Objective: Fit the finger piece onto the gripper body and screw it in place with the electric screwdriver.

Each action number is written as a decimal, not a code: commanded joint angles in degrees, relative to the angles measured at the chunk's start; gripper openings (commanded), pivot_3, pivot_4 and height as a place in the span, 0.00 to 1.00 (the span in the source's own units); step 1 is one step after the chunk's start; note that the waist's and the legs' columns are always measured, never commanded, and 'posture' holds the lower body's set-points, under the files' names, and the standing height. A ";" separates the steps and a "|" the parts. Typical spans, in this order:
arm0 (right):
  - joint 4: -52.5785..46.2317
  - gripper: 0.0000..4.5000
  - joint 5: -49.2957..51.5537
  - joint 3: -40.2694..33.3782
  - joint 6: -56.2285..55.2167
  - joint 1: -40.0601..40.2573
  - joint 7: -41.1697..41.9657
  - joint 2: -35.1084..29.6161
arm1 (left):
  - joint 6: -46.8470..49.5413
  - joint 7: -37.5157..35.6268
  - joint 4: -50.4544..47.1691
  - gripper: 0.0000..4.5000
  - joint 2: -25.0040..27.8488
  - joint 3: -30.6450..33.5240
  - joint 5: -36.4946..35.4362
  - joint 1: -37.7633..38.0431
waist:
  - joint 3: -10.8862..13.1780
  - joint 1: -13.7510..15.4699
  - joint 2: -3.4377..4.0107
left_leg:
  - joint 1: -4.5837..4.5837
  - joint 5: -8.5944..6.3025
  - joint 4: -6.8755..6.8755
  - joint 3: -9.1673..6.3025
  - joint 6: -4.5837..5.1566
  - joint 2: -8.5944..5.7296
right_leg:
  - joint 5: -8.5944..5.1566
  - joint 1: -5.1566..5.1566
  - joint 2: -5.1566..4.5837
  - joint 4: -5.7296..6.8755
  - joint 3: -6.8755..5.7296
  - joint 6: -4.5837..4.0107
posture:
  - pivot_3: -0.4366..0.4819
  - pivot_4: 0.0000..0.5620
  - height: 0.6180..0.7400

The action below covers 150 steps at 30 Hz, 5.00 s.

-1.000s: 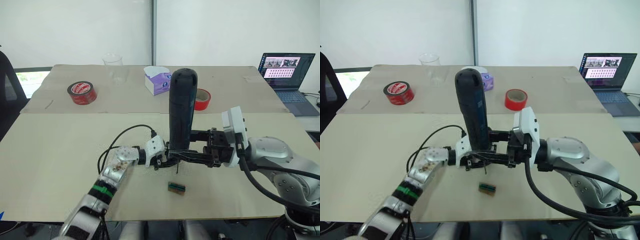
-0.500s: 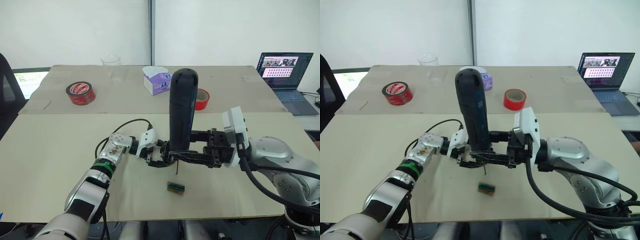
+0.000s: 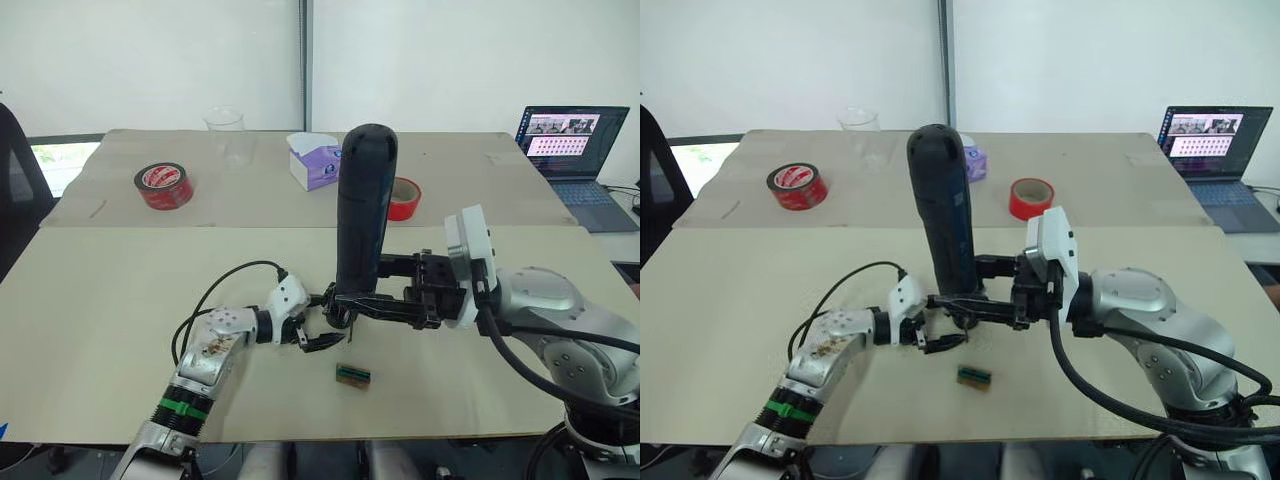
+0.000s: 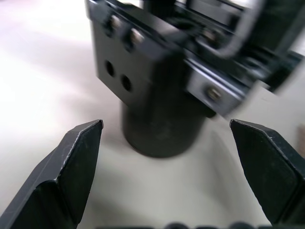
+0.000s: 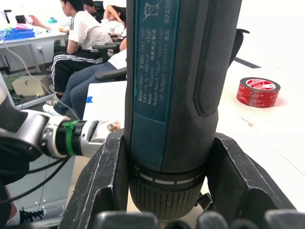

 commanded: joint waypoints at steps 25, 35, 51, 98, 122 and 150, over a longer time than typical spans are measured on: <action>2.26 0.42 6.84 -1.46 7.52 -14.46 -5.98 0.95 | -18.92 -10.79 24.98 0.50 -3.93 -7.11 3.06 -15.69 | 0.00 0.42 0.00 | -0.16 0.00 0.06 -0.04 0.02 -0.17 | 0.03 -0.01 -0.15 -0.11 -0.07 0.05 | 0.48 0.27 1.00; 4.59 0.42 2.19 1.58 6.77 -16.56 -4.52 1.47 | -17.41 -10.84 24.66 0.50 -3.81 -5.79 2.25 -15.14 | 0.00 0.31 0.00 | -0.20 0.00 0.12 -0.08 0.03 -0.24 | 0.06 -0.04 -0.20 -0.06 -0.08 0.11 | 0.48 0.27 1.00; 7.22 0.42 0.40 2.50 8.08 -19.67 -3.13 2.82 | -15.97 -11.46 21.13 1.00 -3.79 -4.12 0.02 -12.68 | 0.00 0.05 0.00 | -0.20 0.00 0.09 -0.08 0.03 -0.19 | 0.06 -0.08 -0.15 -0.05 -0.06 0.10 | 0.48 0.27 1.00; 11.39 0.42 -10.72 6.58 6.01 -21.67 1.83 5.30 | -15.63 -13.22 19.84 0.51 -3.62 -2.52 -1.41 -12.47 | 0.00 -0.09 0.00 | -0.22 0.00 0.02 -0.06 0.02 -0.19 | 0.06 -0.15 -0.14 -0.06 -0.06 0.09 | 0.48 0.27 1.00; 10.51 0.42 -9.72 4.49 8.36 -23.03 1.46 6.32 | -15.86 -13.54 19.67 0.51 -3.12 -2.42 -1.43 -12.40 | 0.00 -0.13 0.00 | -0.22 0.00 0.02 -0.06 0.02 -0.19 | 0.06 -0.16 -0.13 -0.06 -0.06 0.09 | 0.48 0.27 1.00; 11.17 0.42 -10.77 4.86 7.46 -22.41 0.98 6.54 | -15.83 -13.40 19.92 0.51 -3.45 -2.37 -1.42 -12.91 | 0.00 -0.13 0.00 | -0.23 0.00 0.02 -0.06 0.02 -0.19 | 0.06 -0.17 -0.14 -0.06 -0.06 0.09 | 0.48 0.27 1.00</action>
